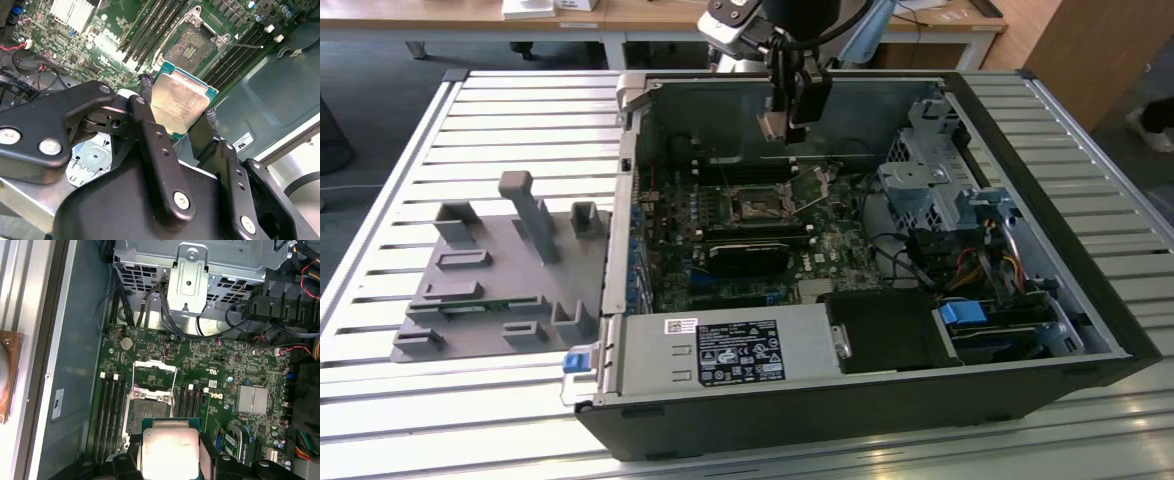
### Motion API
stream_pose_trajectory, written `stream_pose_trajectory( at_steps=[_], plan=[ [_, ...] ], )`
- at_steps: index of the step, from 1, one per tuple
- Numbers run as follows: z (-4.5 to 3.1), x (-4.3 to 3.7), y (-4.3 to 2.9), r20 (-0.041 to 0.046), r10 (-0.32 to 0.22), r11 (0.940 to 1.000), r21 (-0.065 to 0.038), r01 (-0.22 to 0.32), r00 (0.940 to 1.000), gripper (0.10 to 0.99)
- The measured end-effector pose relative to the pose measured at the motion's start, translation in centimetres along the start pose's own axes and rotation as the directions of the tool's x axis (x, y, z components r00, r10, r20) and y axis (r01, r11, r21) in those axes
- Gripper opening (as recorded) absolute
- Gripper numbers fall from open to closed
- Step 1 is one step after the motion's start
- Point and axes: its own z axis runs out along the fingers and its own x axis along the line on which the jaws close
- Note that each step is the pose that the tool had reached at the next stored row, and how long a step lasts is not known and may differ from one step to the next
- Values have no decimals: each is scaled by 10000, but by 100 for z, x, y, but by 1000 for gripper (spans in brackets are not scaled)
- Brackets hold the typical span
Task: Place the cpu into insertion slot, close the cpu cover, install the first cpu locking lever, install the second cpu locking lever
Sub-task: 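Place the cpu into insertion slot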
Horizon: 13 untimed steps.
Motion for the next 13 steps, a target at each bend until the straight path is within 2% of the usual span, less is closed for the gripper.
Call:
stream_pose_trajectory(
  at_steps=[13],
  plan=[
    [116,0,-7,28,-1,10000,62,0,10000,541]
  ],
)
